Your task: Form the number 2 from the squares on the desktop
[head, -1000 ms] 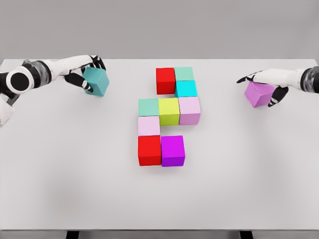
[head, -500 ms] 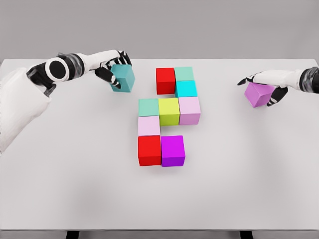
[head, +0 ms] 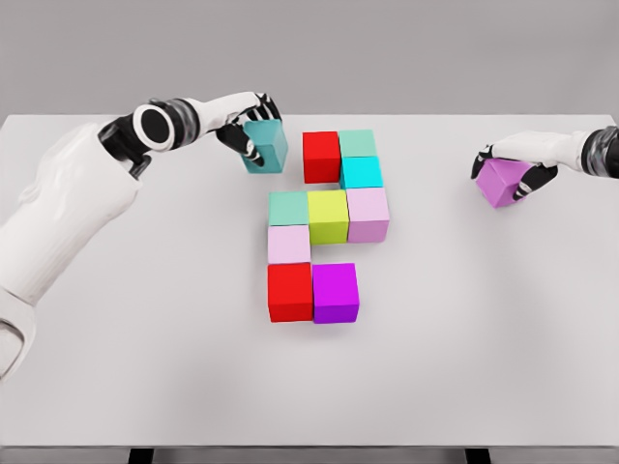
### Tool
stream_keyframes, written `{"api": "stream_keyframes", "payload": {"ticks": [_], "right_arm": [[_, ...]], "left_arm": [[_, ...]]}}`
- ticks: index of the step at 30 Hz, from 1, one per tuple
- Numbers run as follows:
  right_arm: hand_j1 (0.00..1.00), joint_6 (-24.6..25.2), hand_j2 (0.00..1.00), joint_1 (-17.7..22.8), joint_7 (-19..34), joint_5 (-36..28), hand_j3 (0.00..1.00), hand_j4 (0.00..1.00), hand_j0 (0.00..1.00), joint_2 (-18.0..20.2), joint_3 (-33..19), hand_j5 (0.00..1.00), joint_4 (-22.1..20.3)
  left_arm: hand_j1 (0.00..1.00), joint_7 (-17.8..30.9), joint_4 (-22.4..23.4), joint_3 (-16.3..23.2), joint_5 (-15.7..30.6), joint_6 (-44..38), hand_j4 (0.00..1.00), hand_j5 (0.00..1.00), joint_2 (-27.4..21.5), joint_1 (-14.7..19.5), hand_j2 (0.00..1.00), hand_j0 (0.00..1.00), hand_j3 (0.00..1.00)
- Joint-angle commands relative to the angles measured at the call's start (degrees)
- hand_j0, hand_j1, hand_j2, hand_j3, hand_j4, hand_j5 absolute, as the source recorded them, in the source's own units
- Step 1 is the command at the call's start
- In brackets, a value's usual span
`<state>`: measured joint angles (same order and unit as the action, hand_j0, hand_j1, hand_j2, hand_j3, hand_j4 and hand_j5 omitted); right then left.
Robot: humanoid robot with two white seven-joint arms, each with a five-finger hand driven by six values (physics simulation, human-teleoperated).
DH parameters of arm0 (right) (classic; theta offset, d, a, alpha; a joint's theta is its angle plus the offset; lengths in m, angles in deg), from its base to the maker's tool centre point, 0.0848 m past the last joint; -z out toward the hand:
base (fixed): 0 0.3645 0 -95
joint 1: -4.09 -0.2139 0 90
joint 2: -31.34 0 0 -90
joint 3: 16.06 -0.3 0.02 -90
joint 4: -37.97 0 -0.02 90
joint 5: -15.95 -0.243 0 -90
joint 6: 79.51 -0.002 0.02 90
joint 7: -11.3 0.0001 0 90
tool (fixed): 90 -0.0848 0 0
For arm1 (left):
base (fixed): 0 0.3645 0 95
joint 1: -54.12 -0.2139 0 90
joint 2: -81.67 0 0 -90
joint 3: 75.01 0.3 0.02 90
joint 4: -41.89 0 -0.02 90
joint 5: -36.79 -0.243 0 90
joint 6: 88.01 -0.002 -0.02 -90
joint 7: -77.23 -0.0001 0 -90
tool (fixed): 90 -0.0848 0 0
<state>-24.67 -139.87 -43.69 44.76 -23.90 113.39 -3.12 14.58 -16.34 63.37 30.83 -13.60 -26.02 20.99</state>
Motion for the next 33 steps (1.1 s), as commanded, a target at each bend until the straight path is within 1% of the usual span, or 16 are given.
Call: {"api": "stream_keyframes", "payload": {"ticks": [1, 6, 10, 13, 16, 19, 21, 22, 24, 28, 32, 33], "right_arm": [[0.5, 0.16, 0.5, 0.0, 0.0, -0.51, 0.5, 0.5, 0.5, -0.05, -0.25, 0.5, -0.21], [0.49, 0.16, 0.49, -0.09, 0.0, -0.51, 0.49, 0.49, 0.49, -0.14, -0.42, 0.49, -1.35], [0.5, 0.16, 0.5, -0.09, 0.0, -0.51, 0.5, 0.5, 0.5, -0.05, -0.51, 0.5, -3.82], [0.5, 0.16, 0.5, 0.18, 0.0, -0.6, 0.5, 0.5, 0.5, 0.13, -0.69, 0.5, -6.89], [0.53, 0.16, 0.53, 0.53, 0.0, -0.77, 0.53, 0.53, 0.53, 0.48, -3.76, 0.53, -7.68], [0.53, 0.16, 0.53, 0.79, 0.0, -3.58, 0.53, 0.53, 0.53, 2.68, -3.85, 0.53, -10.32], [0.53, 0.16, 0.53, 1.23, 0.0, -4.9, 0.53, 0.53, 0.53, 2.94, -3.85, 0.53, -11.37], [0.54, 0.16, 0.54, 1.58, 0.0, -4.99, 0.54, 0.54, 0.54, 3.64, -3.85, 0.54, -12.34], [0.56, 0.16, 0.56, 2.63, 0.0, -5.69, 0.56, 0.56, 0.56, 4.61, -3.85, 0.56, -15.77], [0.56, 0.16, 0.56, 4.48, 0.0, -6.66, 0.56, 0.56, 0.56, 6.98, -3.85, 0.56, -22.01], [0.59, 0.16, 0.59, 7.56, 0.0, -6.75, 0.59, 0.59, 0.59, 10.76, -3.94, 0.59, -28.16], [0.59, 0.16, 0.59, 8.44, 0.0, -7.89, 0.59, 0.59, 0.59, 12.08, -3.94, 0.59, -29.39]], "left_arm": [[0.29, -0.63, 0.31, -0.05, -0.01, -0.58, 0.29, 0.29, 0.82, 0.0, 0.29, 0.29, 0.29], [0.3, -0.63, 0.31, -0.05, -0.01, -0.58, 0.3, 0.3, 1.43, 0.0, 0.3, 0.3, 0.3], [0.32, -0.63, 0.31, -0.05, 0.08, -0.49, 0.32, 0.32, 1.52, 0.0, 0.32, 0.32, 0.32], [0.32, -0.63, 0.4, -0.05, 0.08, -0.49, 0.32, 0.32, 1.79, 0.0, 0.32, 0.32, 0.32], [0.33, -0.72, 2.68, -0.05, -0.01, -0.4, 0.33, 0.33, 2.67, 0.0, 0.33, 0.33, 0.33], [0.34, -0.72, 2.77, -0.05, -0.01, -0.31, 0.34, 0.34, 2.67, 0.0, 0.34, 0.34, 0.34], [0.36, -0.72, 2.86, -0.05, -0.01, -0.23, 0.36, 0.36, 2.67, 0.09, 0.36, 0.36, 0.36], [0.36, -0.72, 2.77, 0.04, -0.01, -0.23, 0.36, 0.36, 2.67, 0.0, 0.36, 0.36, 0.36], [0.38, -0.72, 2.86, 0.04, -0.01, -0.14, 0.38, 0.38, 2.67, 0.09, 0.38, 0.38, 0.38], [0.41, -0.72, 2.86, 0.04, -0.01, -0.05, 0.41, 0.41, 2.67, 0.09, 0.41, 0.41, 0.41], [0.43, -0.72, 2.86, 0.04, -0.01, -0.05, 0.43, 0.43, 2.67, 0.09, 0.43, 0.43, 0.43], [0.43, -0.72, 2.86, 0.04, -0.01, -0.05, 0.43, 0.43, 2.67, 0.09, 0.43, 0.43, 0.43]]}}
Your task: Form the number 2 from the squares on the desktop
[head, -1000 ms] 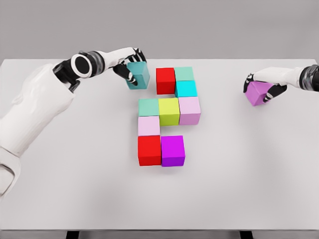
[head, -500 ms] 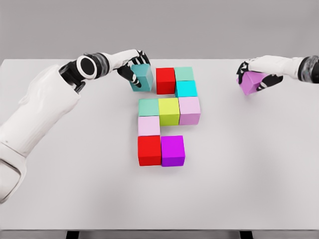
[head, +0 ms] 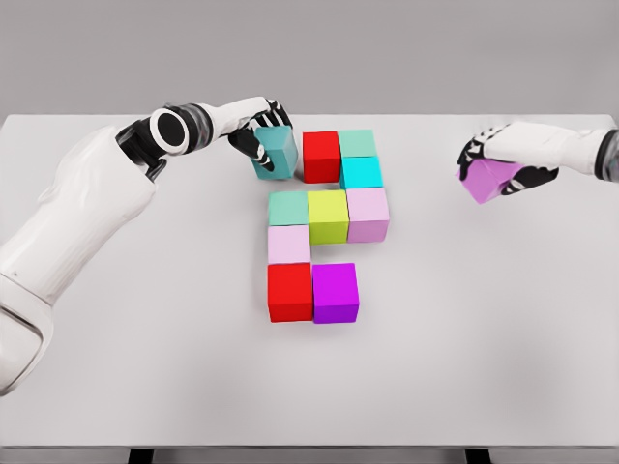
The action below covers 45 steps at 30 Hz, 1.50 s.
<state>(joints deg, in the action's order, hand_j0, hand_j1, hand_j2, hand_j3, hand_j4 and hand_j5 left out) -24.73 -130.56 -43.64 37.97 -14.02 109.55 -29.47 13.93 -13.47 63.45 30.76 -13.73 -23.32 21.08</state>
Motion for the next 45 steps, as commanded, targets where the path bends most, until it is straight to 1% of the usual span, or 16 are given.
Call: {"api": "stream_keyframes", "payload": {"ticks": [1, 4, 7, 8, 10, 12, 15, 18, 20, 23, 25, 30, 32, 36, 39, 45], "right_arm": [[0.59, 0.22, 0.59, 0.18, -0.05, -2.42, 0.59, 0.59, 0.59, 3.44, -0.1, 0.59, -4.36], [0.59, 0.22, 0.59, 2.64, -0.05, -3.91, 0.59, 0.59, 0.59, 5.46, -0.01, 0.59, -8.76], [0.59, 0.22, 0.59, 5.18, -0.05, -5.23, 0.59, 0.59, 0.59, 8.0, -0.01, 0.59, -15.34], [0.59, 0.22, 0.59, 5.8, -0.05, -5.23, 0.59, 0.59, 0.59, 8.36, -0.01, 0.59, -16.75], [0.59, 0.22, 0.59, 7.12, -0.05, -5.23, 0.59, 0.59, 0.59, 8.54, -0.01, 0.59, -19.48], [0.59, 0.22, 0.59, 8.0, -0.05, -5.23, 0.59, 0.59, 0.59, 8.71, 0.16, 0.59, -21.59], [0.59, 0.22, 0.59, 10.2, -0.05, -5.05, 0.59, 0.59, 0.59, 8.54, 0.16, 0.59, -25.98], [0.56, 0.22, 0.56, 11.34, -0.05, -5.05, 0.56, 0.56, 0.56, 8.54, 0.25, 0.56, -28.45], [0.56, 0.22, 0.56, 11.87, -0.05, -5.05, 0.56, 0.56, 0.56, 8.54, 0.43, 0.56, -30.03], [0.56, 0.22, 0.56, 12.22, -0.05, -4.97, 0.56, 0.56, 0.56, 8.27, 0.69, 0.56, -31.52], [0.56, 0.22, 0.56, 13.27, -0.05, -4.97, 0.56, 0.56, 0.56, 8.19, 0.78, 0.56, -33.02], [0.58, 0.22, 0.58, 13.98, -0.05, -4.97, 0.58, 0.58, 0.58, 7.92, 1.31, 0.58, -33.19], [0.58, 0.22, 0.58, 13.98, -0.05, -4.97, 0.58, 0.58, 0.58, 7.22, 1.83, 0.58, -33.19], [0.59, 0.22, 0.59, 13.63, -0.05, -4.97, 0.59, 0.59, 0.59, 6.25, 3.33, 0.59, -33.19], [0.6, 0.22, 0.6, 13.54, -0.05, -4.88, 0.6, 0.6, 0.6, 5.64, 4.03, 0.6, -33.19], [0.61, 0.22, 0.61, 13.28, -0.05, -4.79, 0.61, 0.61, 0.61, 5.37, 4.56, 0.61, -33.19]], "left_arm": [[0.44, -0.07, 0.08, -0.04, 0.06, 0.08, 0.44, 0.44, -0.03, 0.0, 0.44, 0.44, 0.44], [0.43, -0.07, 1.22, -0.04, -0.2, -0.1, 0.43, 0.43, -0.03, 0.09, 0.43, 0.43, 0.43], [0.41, -0.15, 1.22, -0.04, -0.29, -0.36, 0.41, 0.41, -0.03, 0.17, 0.41, 0.41, 0.41], [0.4, -0.42, 1.31, -0.04, -0.29, -0.45, 0.4, 0.4, -0.03, 0.18, 0.4, 0.4, 0.4], [0.39, -0.42, 1.4, -0.04, -0.38, -1.94, 0.39, 0.39, 0.49, 0.44, 0.39, 0.39, 0.39], [0.39, -1.29, 1.57, -0.04, -1.96, -2.65, 0.39, 0.39, 1.55, 1.05, 0.39, 0.39, 0.39], [0.39, -2.35, 4.73, -0.04, -2.31, -2.65, 0.39, 0.39, 3.31, 1.32, 0.39, 0.39, 0.39], [0.39, -2.97, 4.91, -0.13, -4.33, -2.65, 0.39, 0.39, 3.74, 1.23, 0.39, 0.39, 0.39], [0.39, -2.97, 4.91, -0.13, -4.42, -2.65, 0.39, 0.39, 4.01, 1.14, 0.39, 0.39, 0.39], [0.4, -2.97, 4.73, -0.13, -4.51, -2.65, 0.4, 0.4, 4.01, 1.14, 0.4, 0.4, 0.4], [0.4, -2.97, 4.73, -0.13, -4.51, -2.56, 0.4, 0.4, 4.01, 1.14, 0.4, 0.4, 0.4], [0.41, -2.97, 4.73, -0.13, -4.51, -2.47, 0.41, 0.41, 4.01, 1.14, 0.41, 0.41, 0.41], [0.43, -2.97, 4.73, -0.13, -4.51, -2.38, 0.43, 0.43, 4.01, 1.14, 0.43, 0.43, 0.43], [0.47, -2.97, 4.73, -0.13, -4.51, -1.94, 0.47, 0.47, 4.01, 1.14, 0.47, 0.47, 0.47], [0.52, -2.88, 4.73, -0.13, -4.51, -1.94, 0.52, 0.52, 4.01, 1.14, 0.52, 0.52, 0.52], [0.55, -2.88, 4.65, -0.13, -4.51, -1.77, 0.55, 0.55, 4.01, 1.14, 0.55, 0.55, 0.55]]}}
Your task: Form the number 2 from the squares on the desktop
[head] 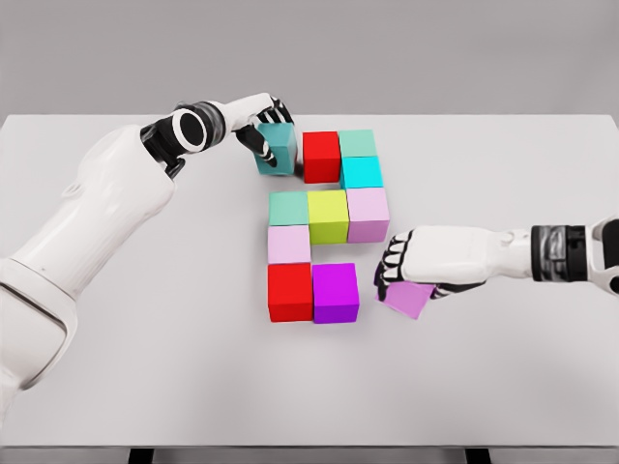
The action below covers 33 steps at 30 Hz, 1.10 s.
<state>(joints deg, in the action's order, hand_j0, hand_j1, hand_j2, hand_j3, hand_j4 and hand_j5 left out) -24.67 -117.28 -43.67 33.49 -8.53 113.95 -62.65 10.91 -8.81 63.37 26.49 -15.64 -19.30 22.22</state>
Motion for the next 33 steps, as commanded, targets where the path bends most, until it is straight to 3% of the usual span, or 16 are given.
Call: {"api": "stream_keyframes", "payload": {"ticks": [1, 4, 11, 13, 15, 16, 20, 24, 28, 31, 33], "right_arm": [[0.62, 0.16, 0.62, -0.09, -0.03, -0.32, 0.62, 0.62, 0.62, -0.21, 0.16, 0.62, -0.02], [0.63, 0.16, 0.63, -0.26, -0.03, -0.32, 0.63, 0.63, 0.63, -1.0, 0.77, 0.63, -0.02], [0.64, 0.16, 0.64, -0.88, -0.03, -0.23, 0.64, 0.64, 0.64, -1.26, 1.57, 0.64, -0.1], [0.69, 0.16, 0.69, -1.05, -0.03, -0.23, 0.69, 0.69, 0.69, -1.26, 1.48, 0.69, -0.02], [0.97, 0.16, 0.97, -1.14, -0.03, -0.14, 0.97, 0.97, 0.97, -1.35, 1.39, 0.97, -0.1], [1.0, 0.16, 1.0, -1.14, -0.03, -0.14, 1.0, 1.0, 1.0, -1.26, 1.39, 1.0, -0.1], [1.0, 0.16, 1.0, -1.32, -0.03, -0.14, 1.0, 1.0, 1.0, -1.44, 0.95, 1.0, -0.02], [1.0, 0.16, 1.0, -0.53, -0.03, -0.4, 1.0, 1.0, 1.0, -0.74, -4.85, 1.0, -0.02], [1.0, 0.16, 1.0, -0.09, -0.03, -0.84, 1.0, 1.0, 1.0, -0.38, -7.04, 1.0, 0.6], [1.0, 0.16, 1.0, 0.79, -0.03, -2.16, 1.0, 1.0, 1.0, 2.6, -8.09, 1.0, 0.86], [1.0, 0.16, 1.0, 4.21, -0.03, -2.95, 1.0, 1.0, 1.0, 4.45, -13.1, 1.0, 0.86]], "left_arm": [[0.56, 0.14, -0.1, -0.05, -0.24, 0.23, 0.56, 0.56, -0.01, 0.0, 0.56, 0.56, 0.56], [0.58, 0.14, -0.19, -0.05, -0.24, 0.23, 0.58, 0.58, 0.52, 0.0, 0.58, 0.58, 0.58], [0.72, 0.14, -0.19, -0.05, -0.33, 0.31, 0.72, 0.72, 0.43, 0.0, 0.72, 0.72, 0.72], [0.74, 0.14, -0.19, -0.05, -0.33, 0.31, 0.74, 0.74, 0.43, 0.0, 0.74, 0.74, 0.74], [0.78, 0.14, -0.19, -0.05, -0.33, 0.31, 0.78, 0.78, 0.43, 0.0, 0.78, 0.78, 0.78], [0.78, 0.14, -0.19, -0.05, -0.33, 0.31, 0.78, 0.78, 0.43, 0.0, 0.78, 0.78, 0.78], [0.86, 0.14, -0.19, -0.05, -0.33, 0.31, 0.86, 0.86, 0.43, 0.0, 0.86, 0.86, 0.86], [0.9, 0.14, -0.28, -0.05, -0.33, 0.31, 0.9, 0.9, 0.43, 0.0, 0.9, 0.9, 0.9], [0.91, 0.14, -0.28, -0.05, -0.33, 0.4, 0.91, 0.91, 0.43, 0.0, 0.91, 0.91, 0.91], [0.96, 0.14, -0.54, -0.22, -0.24, 0.4, 0.96, 0.96, -0.01, 0.09, 0.96, 0.96, 0.96], [0.96, 0.14, -0.63, -0.22, -0.24, 0.4, 0.96, 0.96, 0.08, 0.26, 0.96, 0.96, 0.96]]}}
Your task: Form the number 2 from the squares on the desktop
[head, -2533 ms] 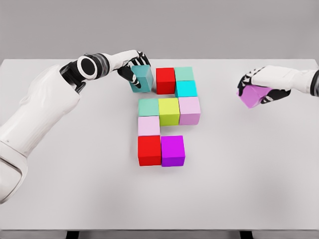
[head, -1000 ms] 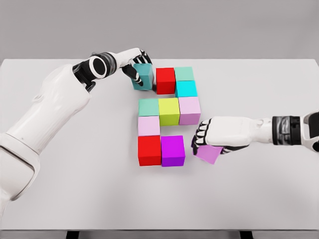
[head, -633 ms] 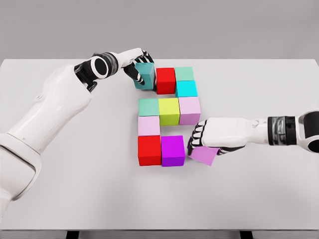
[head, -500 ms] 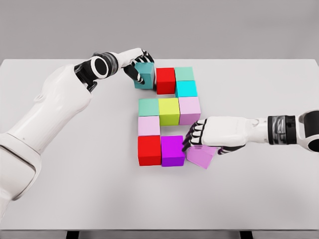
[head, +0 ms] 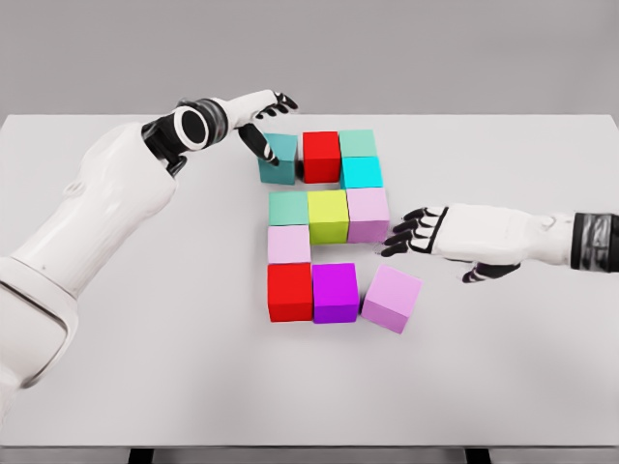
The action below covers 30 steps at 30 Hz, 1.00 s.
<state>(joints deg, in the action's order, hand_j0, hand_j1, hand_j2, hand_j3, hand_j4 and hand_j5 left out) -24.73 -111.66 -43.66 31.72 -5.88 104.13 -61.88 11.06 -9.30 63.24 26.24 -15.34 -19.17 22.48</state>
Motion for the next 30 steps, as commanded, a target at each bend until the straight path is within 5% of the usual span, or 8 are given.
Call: {"api": "stream_keyframes", "payload": {"ticks": [1, 5, 11, 13, 16, 17, 24, 30], "right_arm": [[1.0, 0.22, 1.0, 0.26, -0.04, -1.35, 1.0, 1.0, 1.0, 2.59, -5.22, 1.0, 0.1], [1.0, 0.22, 1.0, 2.64, -0.04, -1.44, 1.0, 1.0, 1.0, 4.44, -7.42, 1.0, 0.89], [1.0, 0.22, 1.0, 5.36, -0.04, -0.39, 1.0, 1.0, 1.0, 5.67, -8.04, 1.0, 2.29], [1.0, 0.22, 1.0, 5.36, -0.04, 0.75, 1.0, 1.0, 1.0, 5.67, -7.78, 1.0, 2.73], [1.0, 0.22, 1.0, 6.95, -0.04, 4.62, 1.0, 1.0, 1.0, 5.58, -7.51, 1.0, 3.08], [1.0, 0.22, 1.0, 7.03, -0.04, 5.41, 1.0, 1.0, 1.0, 5.67, -7.51, 1.0, 3.35], [1.0, 0.22, 1.0, 10.11, -0.04, 10.86, 1.0, 1.0, 1.0, 5.49, -5.67, 1.0, 3.53], [1.0, 0.22, 1.0, 10.02, -0.04, 11.74, 1.0, 1.0, 1.0, 5.41, -2.69, 1.0, 3.53]], "left_arm": [[0.96, -0.01, -0.05, -0.09, 0.01, 0.02, 0.96, 0.96, 0.11, 0.0, 0.96, 0.96, 0.96], [0.97, -0.1, -1.01, -0.18, 0.27, 0.11, 0.97, 0.97, -1.73, 0.79, 0.97, 0.97, 0.97], [1.0, 0.16, -10.07, 0.17, 1.67, 2.3, 1.0, 1.0, -21.31, 2.2, 1.0, 1.0, 1.0], [1.0, 0.08, -12.43, 3.86, 1.94, 3.88, 1.0, 1.0, -24.23, 2.11, 1.0, 1.0, 1.0], [1.0, 0.25, -29.31, 11.77, 1.68, 9.41, 1.0, 1.0, -38.81, 2.11, 1.0, 1.0, 1.0], [1.0, 0.34, -30.02, 13.79, 1.15, 16.0, 1.0, 1.0, -40.84, 2.11, 1.0, 1.0, 1.0], [1.0, 0.43, -26.86, 14.59, -4.82, 29.19, 1.0, 1.0, -37.86, 1.32, 1.0, 1.0, 1.0], [1.0, 0.52, -21.59, 14.94, -3.95, 29.64, 1.0, 1.0, -28.19, 0.0, 1.0, 1.0, 1.0]]}}
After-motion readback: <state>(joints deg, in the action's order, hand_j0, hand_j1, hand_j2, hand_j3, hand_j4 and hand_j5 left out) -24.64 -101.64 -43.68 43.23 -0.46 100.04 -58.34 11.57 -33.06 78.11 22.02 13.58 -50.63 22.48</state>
